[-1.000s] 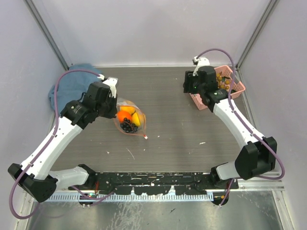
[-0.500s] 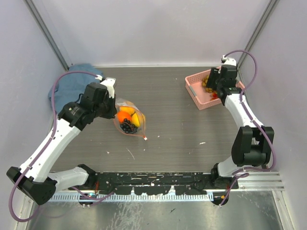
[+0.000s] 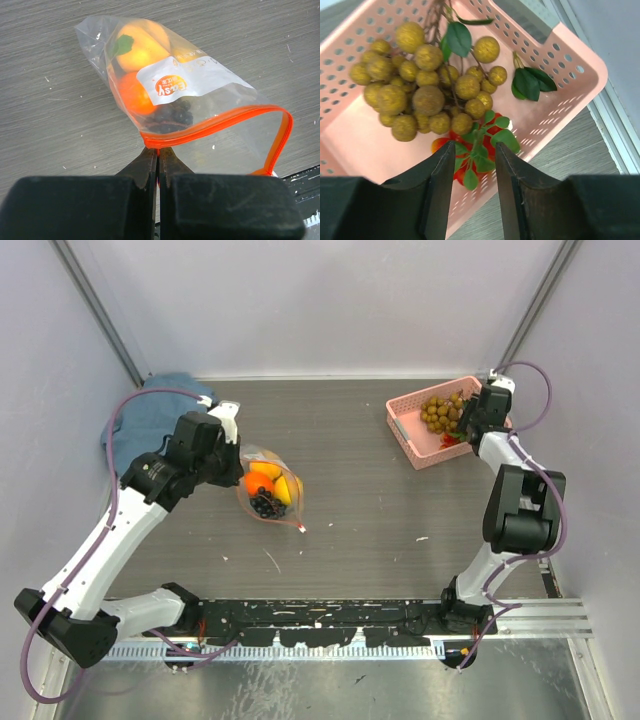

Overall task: Place the food in the zip-top bag and seal the zipper
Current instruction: Pick up the fake fruit from the bin.

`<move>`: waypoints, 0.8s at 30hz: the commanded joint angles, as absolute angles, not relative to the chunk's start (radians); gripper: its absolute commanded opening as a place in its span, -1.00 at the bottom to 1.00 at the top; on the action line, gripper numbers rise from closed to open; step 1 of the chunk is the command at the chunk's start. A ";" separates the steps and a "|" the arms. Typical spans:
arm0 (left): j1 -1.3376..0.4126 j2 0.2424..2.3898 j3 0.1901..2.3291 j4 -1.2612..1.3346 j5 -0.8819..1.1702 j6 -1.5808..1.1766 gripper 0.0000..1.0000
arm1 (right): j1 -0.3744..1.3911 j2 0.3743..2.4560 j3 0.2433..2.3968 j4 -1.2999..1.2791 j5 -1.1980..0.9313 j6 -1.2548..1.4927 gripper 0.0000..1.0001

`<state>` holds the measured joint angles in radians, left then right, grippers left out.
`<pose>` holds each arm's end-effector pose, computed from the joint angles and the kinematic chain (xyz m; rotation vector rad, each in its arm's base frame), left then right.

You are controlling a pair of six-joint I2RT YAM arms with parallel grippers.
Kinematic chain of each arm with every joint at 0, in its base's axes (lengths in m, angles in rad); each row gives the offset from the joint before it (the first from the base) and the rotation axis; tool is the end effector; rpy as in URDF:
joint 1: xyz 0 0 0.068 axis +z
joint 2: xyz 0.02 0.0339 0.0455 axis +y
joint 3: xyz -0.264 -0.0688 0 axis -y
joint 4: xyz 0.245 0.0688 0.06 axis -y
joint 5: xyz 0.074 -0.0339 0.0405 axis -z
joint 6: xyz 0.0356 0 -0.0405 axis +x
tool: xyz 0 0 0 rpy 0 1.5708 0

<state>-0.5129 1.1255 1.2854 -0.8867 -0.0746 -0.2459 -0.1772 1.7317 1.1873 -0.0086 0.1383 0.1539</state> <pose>0.1934 -0.1059 0.3772 0.2696 2.2986 -0.3046 0.3889 -0.0746 0.2411 0.4303 2.0780 -0.1606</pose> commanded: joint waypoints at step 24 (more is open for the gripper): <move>-0.495 1.121 1.286 -0.830 -0.042 -0.239 -1.00 | -0.208 1.796 1.258 0.025 0.141 0.134 -0.99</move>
<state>-0.5018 1.1259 1.2839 -0.8864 -0.0616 -0.2459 -0.2050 1.8744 1.2190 0.0277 0.1291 0.1467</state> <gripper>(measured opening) 0.009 0.099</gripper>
